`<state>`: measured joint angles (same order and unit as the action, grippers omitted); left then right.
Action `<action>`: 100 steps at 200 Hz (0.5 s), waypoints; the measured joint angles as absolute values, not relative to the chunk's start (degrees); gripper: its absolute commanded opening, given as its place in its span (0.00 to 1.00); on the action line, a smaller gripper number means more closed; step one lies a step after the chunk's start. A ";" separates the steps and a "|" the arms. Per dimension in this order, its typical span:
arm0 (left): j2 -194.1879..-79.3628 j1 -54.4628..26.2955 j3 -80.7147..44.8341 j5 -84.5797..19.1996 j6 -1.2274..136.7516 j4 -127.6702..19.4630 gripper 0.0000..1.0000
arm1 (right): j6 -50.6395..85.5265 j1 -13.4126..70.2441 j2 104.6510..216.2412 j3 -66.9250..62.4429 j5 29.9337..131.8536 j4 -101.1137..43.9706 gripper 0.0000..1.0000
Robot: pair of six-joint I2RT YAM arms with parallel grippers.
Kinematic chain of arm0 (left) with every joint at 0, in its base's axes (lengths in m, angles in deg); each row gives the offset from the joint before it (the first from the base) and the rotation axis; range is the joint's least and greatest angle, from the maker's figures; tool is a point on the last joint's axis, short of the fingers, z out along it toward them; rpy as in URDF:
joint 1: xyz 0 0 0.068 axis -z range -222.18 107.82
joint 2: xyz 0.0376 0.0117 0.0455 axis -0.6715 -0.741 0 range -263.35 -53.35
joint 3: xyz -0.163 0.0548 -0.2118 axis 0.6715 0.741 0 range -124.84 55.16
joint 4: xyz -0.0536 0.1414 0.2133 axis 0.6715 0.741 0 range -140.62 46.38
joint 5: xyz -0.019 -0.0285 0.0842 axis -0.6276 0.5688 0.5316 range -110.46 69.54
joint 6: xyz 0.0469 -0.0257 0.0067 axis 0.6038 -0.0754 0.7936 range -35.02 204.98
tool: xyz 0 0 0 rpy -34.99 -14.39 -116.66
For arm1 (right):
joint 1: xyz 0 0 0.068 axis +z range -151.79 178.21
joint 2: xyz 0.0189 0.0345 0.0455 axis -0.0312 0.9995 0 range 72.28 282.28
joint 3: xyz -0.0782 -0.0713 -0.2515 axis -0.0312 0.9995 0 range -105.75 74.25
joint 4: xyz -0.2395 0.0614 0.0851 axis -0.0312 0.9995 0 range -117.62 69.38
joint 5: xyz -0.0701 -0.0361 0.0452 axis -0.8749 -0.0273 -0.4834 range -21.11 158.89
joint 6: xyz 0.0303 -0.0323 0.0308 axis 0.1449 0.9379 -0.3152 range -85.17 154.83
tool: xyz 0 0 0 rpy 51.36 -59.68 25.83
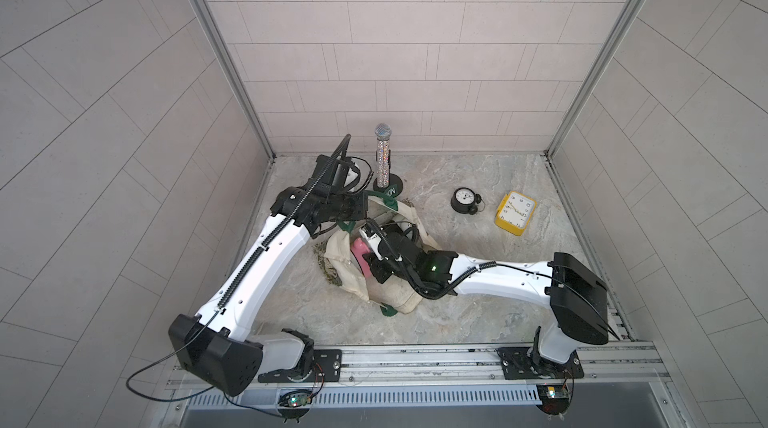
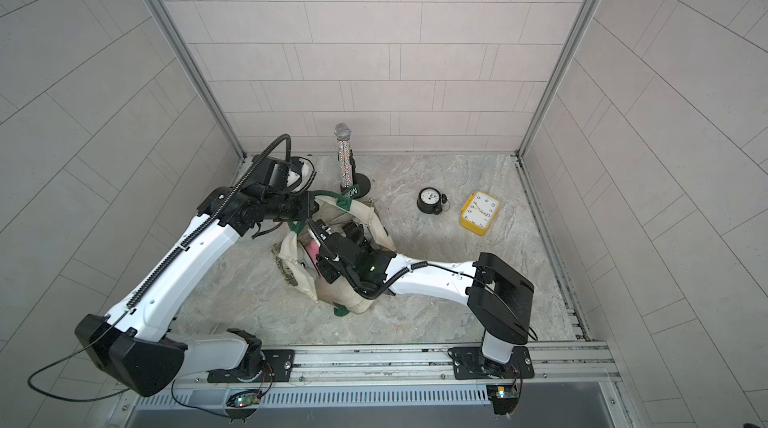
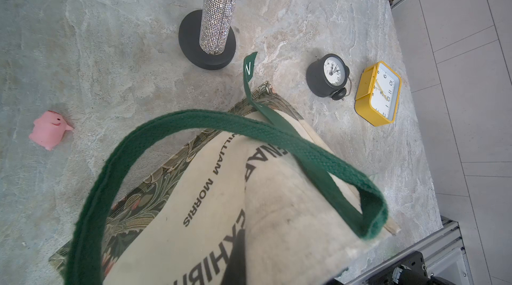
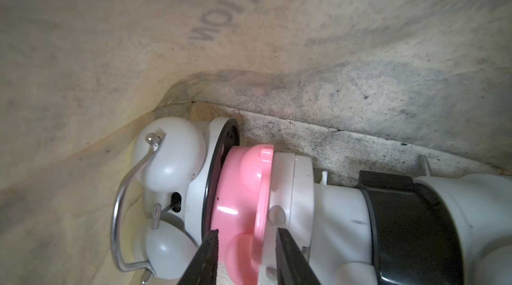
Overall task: Take the alarm clock out of the canvas bag
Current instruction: Pick up the alarm from the canvas bag.
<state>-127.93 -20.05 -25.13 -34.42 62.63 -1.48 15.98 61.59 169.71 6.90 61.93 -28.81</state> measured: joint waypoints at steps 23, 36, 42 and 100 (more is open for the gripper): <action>-127.85 -20.05 -25.02 -34.55 62.46 -1.54 0.00 | 16.04 61.57 170.41 6.37 61.93 -28.27 0.32; -127.80 -20.05 -24.91 -34.57 62.44 -1.67 0.00 | 16.17 61.54 170.78 6.00 61.96 -28.13 0.30; -127.78 -20.05 -24.89 -34.59 62.44 -1.74 0.00 | 16.20 61.54 170.98 5.78 61.93 -28.05 0.29; -127.47 -20.16 -24.47 -34.70 62.41 -2.02 0.00 | 16.46 61.26 172.35 5.13 61.50 -27.72 0.21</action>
